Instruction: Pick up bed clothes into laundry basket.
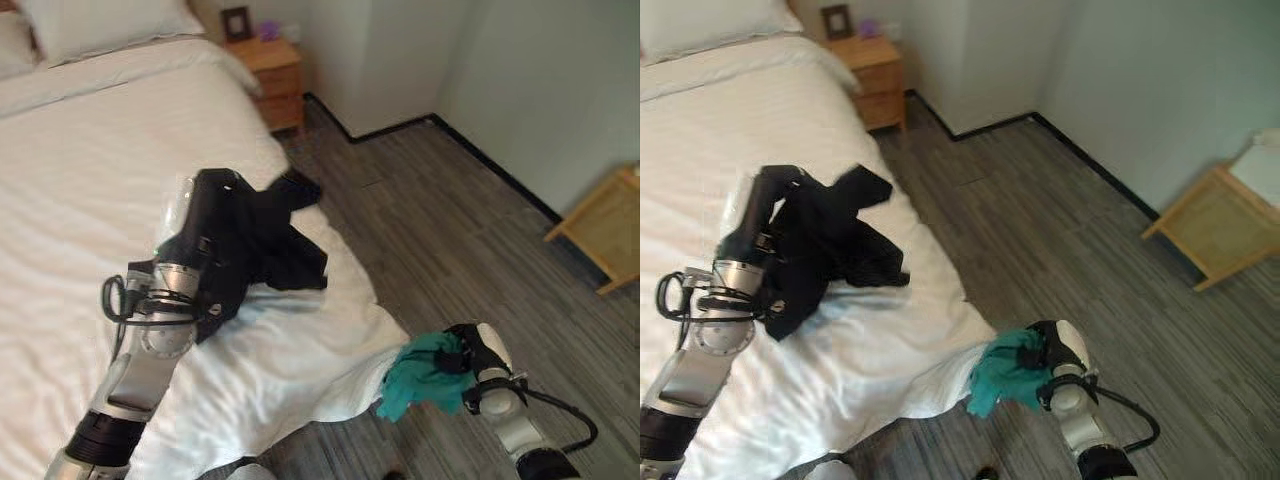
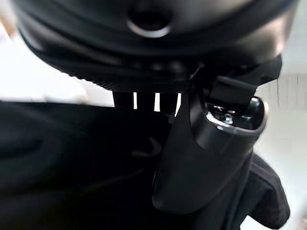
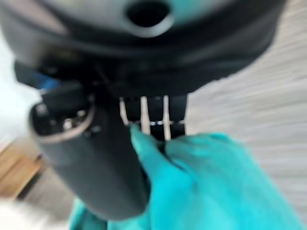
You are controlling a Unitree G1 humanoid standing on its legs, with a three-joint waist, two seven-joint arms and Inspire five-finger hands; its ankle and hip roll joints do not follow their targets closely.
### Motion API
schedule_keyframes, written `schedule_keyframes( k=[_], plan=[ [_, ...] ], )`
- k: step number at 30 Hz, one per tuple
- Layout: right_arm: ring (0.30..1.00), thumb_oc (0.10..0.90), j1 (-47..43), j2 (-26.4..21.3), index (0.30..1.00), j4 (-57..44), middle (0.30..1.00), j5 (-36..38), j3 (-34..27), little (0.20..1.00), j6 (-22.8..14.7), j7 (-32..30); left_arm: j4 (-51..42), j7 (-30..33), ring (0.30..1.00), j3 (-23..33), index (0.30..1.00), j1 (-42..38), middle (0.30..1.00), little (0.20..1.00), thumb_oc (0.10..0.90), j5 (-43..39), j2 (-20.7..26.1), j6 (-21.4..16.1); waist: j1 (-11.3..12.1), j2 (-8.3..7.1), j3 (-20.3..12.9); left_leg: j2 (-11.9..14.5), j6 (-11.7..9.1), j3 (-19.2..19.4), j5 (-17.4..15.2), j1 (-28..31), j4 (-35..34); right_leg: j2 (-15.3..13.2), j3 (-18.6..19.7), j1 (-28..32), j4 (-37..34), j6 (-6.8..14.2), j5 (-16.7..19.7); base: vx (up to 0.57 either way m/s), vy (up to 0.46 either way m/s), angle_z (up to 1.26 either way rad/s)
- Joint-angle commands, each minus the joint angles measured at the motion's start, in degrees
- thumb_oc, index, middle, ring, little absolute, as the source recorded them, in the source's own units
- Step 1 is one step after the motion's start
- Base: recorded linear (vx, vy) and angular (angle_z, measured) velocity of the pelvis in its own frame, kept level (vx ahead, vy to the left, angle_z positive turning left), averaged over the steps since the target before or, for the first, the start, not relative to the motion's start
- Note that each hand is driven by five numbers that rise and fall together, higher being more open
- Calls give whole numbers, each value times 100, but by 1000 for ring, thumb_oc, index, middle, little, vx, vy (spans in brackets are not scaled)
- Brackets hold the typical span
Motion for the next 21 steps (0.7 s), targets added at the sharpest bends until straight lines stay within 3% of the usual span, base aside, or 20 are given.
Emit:
schedule_keyframes(
  k=[1,2,3,4,6,7,8,9,11,12,14,16,17,19,20,21],
  plan=[
    [300,400,-377,-492,300,-912,300,-263,-99,300,-379,-531,195,374,300,54,300,-956,300,300,400,-51,-197,-374,-368,-24,-121,414,-1021,-215,-200,-526,-19,-150,308,1038,-1150,676,-282,-22,-345,-180],
    [300,400,-361,-542,300,-1116,300,-284,-105,300,-428,-544,342,383,300,-6,300,-928,300,300,400,-55,-308,-366,-453,29,-86,528,-1101,-147,-115,-487,-5,-13,399,1073,-1259,634,-338,11,-336,-177],
    [300,400,-378,-612,300,-1613,300,-359,-57,300,-522,-612,510,445,300,-124,300,-853,300,300,400,-124,-501,-360,-507,88,111,731,-1311,-528,64,-488,253,195,737,1054,-1351,488,-450,-51,-377,-152],
    [300,400,-375,-713,300,-2039,300,-410,12,300,-595,-591,675,544,300,-111,300,-703,300,300,400,-142,-596,-414,-409,42,348,549,-1101,-1936,-175,-553,1170,334,1216,818,-1240,264,-415,-77,-338,-339],
    [300,400,-418,-786,300,-2275,300,-516,201,300,-637,-551,717,655,300,-174,300,-622,300,300,400,-160,-602,-383,-340,-160,375,138,-838,-3453,-540,-683,2596,322,1839,526,-1138,76,-383,-58,-272,-315],
    [300,400,-434,-811,300,-2390,300,-540,237,300,-628,-537,717,689,300,-193,300,-614,300,300,400,-185,-626,-349,-324,-229,372,14,-784,-3747,-532,-793,3056,331,1986,500,-1136,38,-352,141,-333,-134],
    [300,400,-573,-828,300,-2488,300,-605,407,300,-634,-531,735,734,300,-284,300,-596,300,300,400,-250,-685,-290,-220,-313,392,-466,-657,-4224,-780,-1100,3826,435,2337,562,-1232,-28,-347,130,-215,-108],
    [300,400,-580,-826,300,-2486,300,-605,407,300,-634,-532,737,736,300,-282,300,-603,300,300,400,-250,-683,-290,-225,-327,381,-486,-648,-4224,-754,-1141,3835,418,2336,530,-1233,-24,-324,162,-184,-108],
    [300,400,-690,-809,300,-2462,300,-588,511,300,-607,-505,736,667,300,-409,300,-488,300,300,400,-406,-802,-299,-79,-374,458,-977,-581,-4331,-960,-1662,4135,500,2595,638,-1269,-88,-360,185,-127,-57],
    [300,400,-728,-758,300,-2388,300,-547,533,300,-540,-538,752,543,300,-491,300,-416,300,300,400,-660,-924,-317,62,-366,551,-1290,-561,-4105,-1115,-2171,3934,583,2674,815,-1321,-119,-420,211,-105,-28],
    [300,400,-730,-725,300,-2360,300,-538,540,300,-525,-548,776,500,300,-525,300,-391,300,300,400,-712,-960,-320,112,-339,567,-1375,-532,-3920,-1154,-2373,3753,641,2698,910,-1358,-123,-480,197,-49,-32],
    [300,400,-756,-630,300,-2263,300,-527,625,300,-519,-577,917,436,300,-572,300,-290,300,300,400,-815,-1074,-311,276,-231,484,-1657,-379,-3489,-1120,-2376,2634,905,2805,1078,-1405,-143,-634,349,-18,-10],
    [300,400,-794,-601,300,-2194,300,-566,664,300,-497,-571,1031,402,300,-597,300,-250,300,300,400,-845,-1123,-286,333,-139,431,-1680,-359,-3310,-1004,-2450,2031,1105,2838,1213,-1455,-152,-750,469,-5,14],
    [300,400,-811,-518,300,-2090,300,-658,735,300,-445,-549,1169,347,300,-657,300,-206,300,300,400,-934,-1209,-260,464,-95,358,-1734,-380,-2888,-674,-2300,1134,1199,2916,1538,-1479,-133,-997,540,26,-21],
    [300,400,-780,-399,300,-2134,300,-823,787,300,-405,-495,1241,365,300,-651,300,-112,300,300,400,-932,-1224,-196,447,-71,197,-1763,-131,-2789,-644,-1919,522,1214,2842,1674,-1381,-76,-1145,625,88,-66],
    [300,400,-711,-304,300,-2121,300,-886,789,300,-396,-501,1315,369,300,-669,300,-105,300,300,400,-918,-1230,-168,436,-133,122,-1806,-59,-2865,-640,-1812,395,1182,2845,1708,-1212,-51,-1166,515,85,-58]
  ],
)
